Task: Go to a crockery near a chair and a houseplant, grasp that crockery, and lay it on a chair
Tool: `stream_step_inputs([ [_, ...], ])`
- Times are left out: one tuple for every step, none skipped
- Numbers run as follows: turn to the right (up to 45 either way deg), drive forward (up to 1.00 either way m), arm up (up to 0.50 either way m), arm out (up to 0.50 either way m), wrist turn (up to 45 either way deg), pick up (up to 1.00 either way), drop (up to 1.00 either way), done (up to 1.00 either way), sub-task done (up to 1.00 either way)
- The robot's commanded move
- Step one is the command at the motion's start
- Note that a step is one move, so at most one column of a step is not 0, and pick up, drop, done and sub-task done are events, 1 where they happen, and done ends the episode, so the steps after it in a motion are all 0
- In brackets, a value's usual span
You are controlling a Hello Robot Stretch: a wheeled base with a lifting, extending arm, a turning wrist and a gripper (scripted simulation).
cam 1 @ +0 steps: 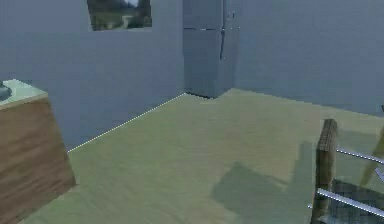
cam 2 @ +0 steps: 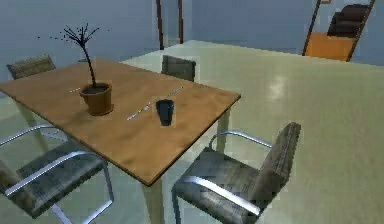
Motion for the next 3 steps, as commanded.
stream_step_inputs([
  [45.0, 0.00, 0.00, 0.00, 0.0, 0.00, 0.00, 0.00, 0.00],
  [18.0, 0.00, 0.00, 0.00, 0.0, 0.00, 0.00, 0.00, 0.00],
  [3.0, 0.00, 0.00, 0.00, 0.0, 0.00, 0.00, 0.00, 0.00],
])
